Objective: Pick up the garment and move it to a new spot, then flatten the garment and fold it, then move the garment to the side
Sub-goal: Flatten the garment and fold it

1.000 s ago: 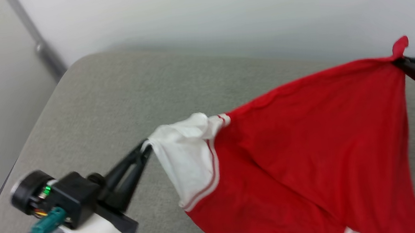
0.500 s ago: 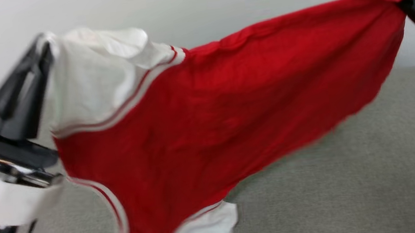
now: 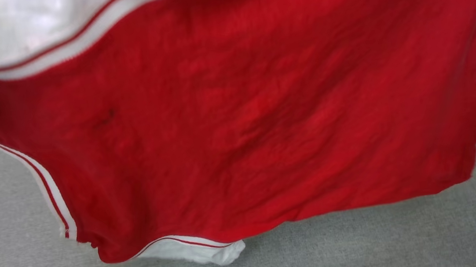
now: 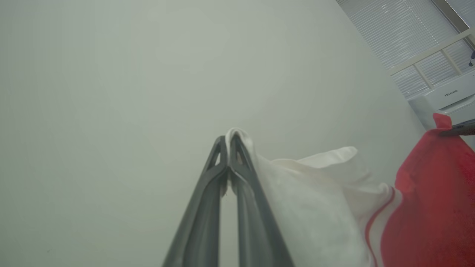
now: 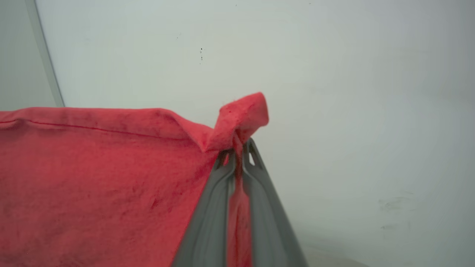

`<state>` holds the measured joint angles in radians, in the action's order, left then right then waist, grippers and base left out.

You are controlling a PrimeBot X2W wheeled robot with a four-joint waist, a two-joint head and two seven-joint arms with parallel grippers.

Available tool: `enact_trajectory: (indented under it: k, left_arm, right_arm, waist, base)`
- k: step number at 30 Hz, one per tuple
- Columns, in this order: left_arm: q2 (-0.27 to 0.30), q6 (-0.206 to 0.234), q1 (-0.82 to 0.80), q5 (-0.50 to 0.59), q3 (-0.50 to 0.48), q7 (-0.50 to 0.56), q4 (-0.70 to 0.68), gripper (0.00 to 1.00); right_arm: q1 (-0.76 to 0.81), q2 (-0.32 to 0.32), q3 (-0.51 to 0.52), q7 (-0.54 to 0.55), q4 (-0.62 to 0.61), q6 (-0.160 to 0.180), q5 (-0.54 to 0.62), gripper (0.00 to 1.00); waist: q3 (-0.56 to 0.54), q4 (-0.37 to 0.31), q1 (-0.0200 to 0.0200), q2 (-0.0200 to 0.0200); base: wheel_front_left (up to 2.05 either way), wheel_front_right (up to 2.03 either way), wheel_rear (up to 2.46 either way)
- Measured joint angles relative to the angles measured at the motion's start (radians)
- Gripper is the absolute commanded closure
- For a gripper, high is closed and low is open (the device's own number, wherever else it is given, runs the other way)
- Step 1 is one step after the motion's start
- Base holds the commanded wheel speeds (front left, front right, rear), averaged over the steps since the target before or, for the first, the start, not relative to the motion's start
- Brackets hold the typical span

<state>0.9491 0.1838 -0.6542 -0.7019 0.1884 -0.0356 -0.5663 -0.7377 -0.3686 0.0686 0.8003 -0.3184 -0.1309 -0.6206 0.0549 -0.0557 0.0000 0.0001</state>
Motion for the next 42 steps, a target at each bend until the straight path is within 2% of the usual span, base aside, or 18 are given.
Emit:
enact_trajectory:
  k: [7, 11, 15, 16, 18, 24, 30, 36, 42]
  left_arm:
    - [0.003, -0.042, -0.154, -0.024, -0.014, 0.011, 0.078, 1.00]
    - [0.008, -0.086, -0.285, -0.019, 0.001, 0.028, 0.151, 1.00]
    - [0.011, -0.131, -0.441, 0.053, 0.046, 0.038, 0.260, 1.00]
    - [0.002, -0.141, -0.481, 0.067, 0.061, 0.038, 0.289, 1.00]
    - [-0.024, -0.168, -0.566, 0.087, 0.091, 0.038, 0.350, 1.00]
    - [-0.141, -0.239, -0.864, 0.168, 0.178, 0.018, 0.590, 1.00]
    - [-0.251, -0.268, -1.129, 0.235, 0.226, -0.060, 0.846, 1.00]
    - [-0.314, -0.287, -1.225, 0.259, 0.260, -0.157, 1.056, 1.00]
    - [-0.348, -0.303, -1.163, 0.252, 0.306, -0.209, 1.161, 1.00]
  right_arm:
    - [-0.090, 0.010, 0.031, -0.014, -0.006, 0.000, 0.040, 1.00]
    - [-0.165, 0.014, 0.033, -0.055, 0.038, 0.000, 0.063, 1.00]
    - [-0.258, 0.025, 0.024, -0.118, 0.114, 0.000, 0.079, 1.00]
    - [-0.284, 0.041, 0.027, -0.137, 0.140, 0.000, 0.074, 1.00]
    - [-0.329, 0.026, 0.000, -0.185, 0.191, 0.000, 0.100, 1.00]
    - [-0.519, 0.017, -0.028, -0.311, 0.378, 0.000, 0.134, 1.00]
    - [-0.721, 0.020, -0.065, -0.437, 0.553, 0.000, 0.213, 1.00]
    - [-0.828, 0.051, -0.087, -0.564, 0.721, 0.000, 0.288, 1.00]
    - [-0.806, 0.072, -0.149, -0.653, 0.835, 0.000, 0.310, 1.00]
  waist:
    - [0.096, -0.023, 0.0000, 0.0000]
    - [0.168, -0.031, 0.0000, 0.0000]
    - [0.249, -0.037, 0.0000, 0.0000]
    - [0.270, -0.038, 0.0001, 0.0000]
    - [0.313, -0.040, 0.0002, -0.0001]
    - [0.442, -0.039, 0.0002, 0.0000]
    - [0.558, -0.024, 0.0002, -0.0001]
    - [0.640, 0.007, 0.0003, 0.0000]
    - [0.675, 0.052, 0.0002, -0.0001]
  base:
    - [0.00, 0.00, 0.00]
    - [0.00, 0.00, 0.00]
    - [0.00, 0.00, 0.00]
    - [0.00, 0.00, 0.00]
    - [0.00, 0.00, 0.00]
    - [0.00, 0.00, 0.00]
    - [0.00, 0.00, 0.00]
    - [0.00, 0.00, 0.00]
    - [0.00, 0.00, 0.00]
